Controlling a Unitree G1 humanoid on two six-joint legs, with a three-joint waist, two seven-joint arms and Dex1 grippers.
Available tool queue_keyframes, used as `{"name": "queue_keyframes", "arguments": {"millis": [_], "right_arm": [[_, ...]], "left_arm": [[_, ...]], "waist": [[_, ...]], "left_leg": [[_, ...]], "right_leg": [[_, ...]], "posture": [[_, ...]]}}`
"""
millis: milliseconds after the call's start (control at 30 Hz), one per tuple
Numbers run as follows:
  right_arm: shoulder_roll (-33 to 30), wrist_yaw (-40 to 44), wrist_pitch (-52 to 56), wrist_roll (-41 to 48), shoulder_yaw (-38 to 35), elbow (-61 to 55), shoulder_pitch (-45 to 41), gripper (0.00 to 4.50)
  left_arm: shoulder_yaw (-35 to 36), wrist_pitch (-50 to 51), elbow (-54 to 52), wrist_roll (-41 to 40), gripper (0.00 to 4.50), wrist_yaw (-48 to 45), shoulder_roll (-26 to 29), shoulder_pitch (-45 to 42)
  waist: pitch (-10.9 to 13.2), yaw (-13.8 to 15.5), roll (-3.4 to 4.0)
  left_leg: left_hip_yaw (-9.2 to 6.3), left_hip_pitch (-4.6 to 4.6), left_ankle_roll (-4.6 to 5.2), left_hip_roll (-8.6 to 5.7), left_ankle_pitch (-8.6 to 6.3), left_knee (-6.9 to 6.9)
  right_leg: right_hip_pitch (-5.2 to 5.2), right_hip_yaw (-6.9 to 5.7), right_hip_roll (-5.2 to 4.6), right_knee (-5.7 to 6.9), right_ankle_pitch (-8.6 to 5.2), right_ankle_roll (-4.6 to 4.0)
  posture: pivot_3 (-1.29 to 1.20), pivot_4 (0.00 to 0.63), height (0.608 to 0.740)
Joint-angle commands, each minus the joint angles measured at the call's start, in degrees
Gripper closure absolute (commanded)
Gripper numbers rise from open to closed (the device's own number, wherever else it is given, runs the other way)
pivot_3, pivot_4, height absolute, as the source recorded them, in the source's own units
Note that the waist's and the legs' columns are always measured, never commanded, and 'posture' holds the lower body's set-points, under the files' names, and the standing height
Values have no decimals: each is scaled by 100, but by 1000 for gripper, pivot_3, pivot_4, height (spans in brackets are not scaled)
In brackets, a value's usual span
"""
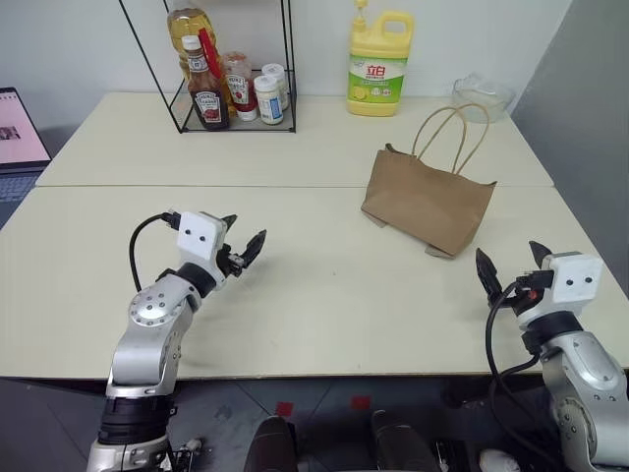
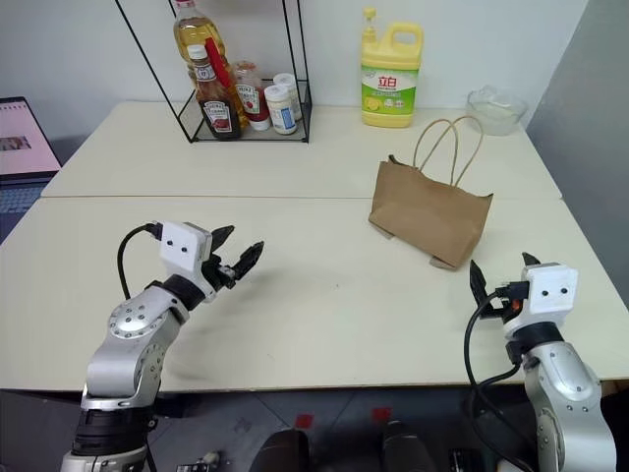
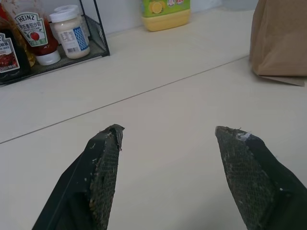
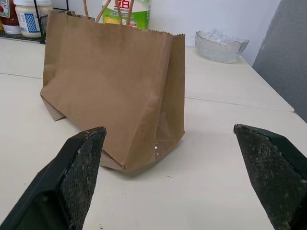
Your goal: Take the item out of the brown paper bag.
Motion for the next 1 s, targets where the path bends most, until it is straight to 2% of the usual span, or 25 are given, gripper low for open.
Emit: {"name": "queue_keyframes", "arguments": {"millis": [33, 500, 667, 1000], "right_arm": [[-58, -19, -10, 45, -66, -250, -71, 0], [-89, 15, 24, 23, 17, -290, -119, 0], [-370, 120, 105, 52, -86, -388, -270, 0], [-1208, 231, 1828, 1121, -392, -803, -1397, 0]], "left_arm": [[19, -23, -225, -106, 1212, -43, 1, -57], [30, 157, -437, -99, 1212, 57, 55, -74], [32, 283, -533, -226, 1212, -151, 189, -352], [-278, 805, -581, -941, 1212, -1343, 699, -1368]], "waist": [[0, 0, 0], [0, 0, 0], [0, 0, 0], [1, -3, -1]], "left_leg": [[0, 0, 0, 0, 0, 0], [-4, 0, 0, 0, 0, 1], [-6, 0, 0, -1, 0, 3], [-19, -2, 0, -3, 0, 7]], "right_leg": [[0, -1, 0, 0, 0, 0], [3, -4, -1, 0, 0, 0], [4, -6, -1, 1, 0, 0], [11, -16, -1, 0, 1, 1]], "posture": [[0, 150, 740], [0, 150, 740], [0, 150, 740], [0, 150, 740]]}}
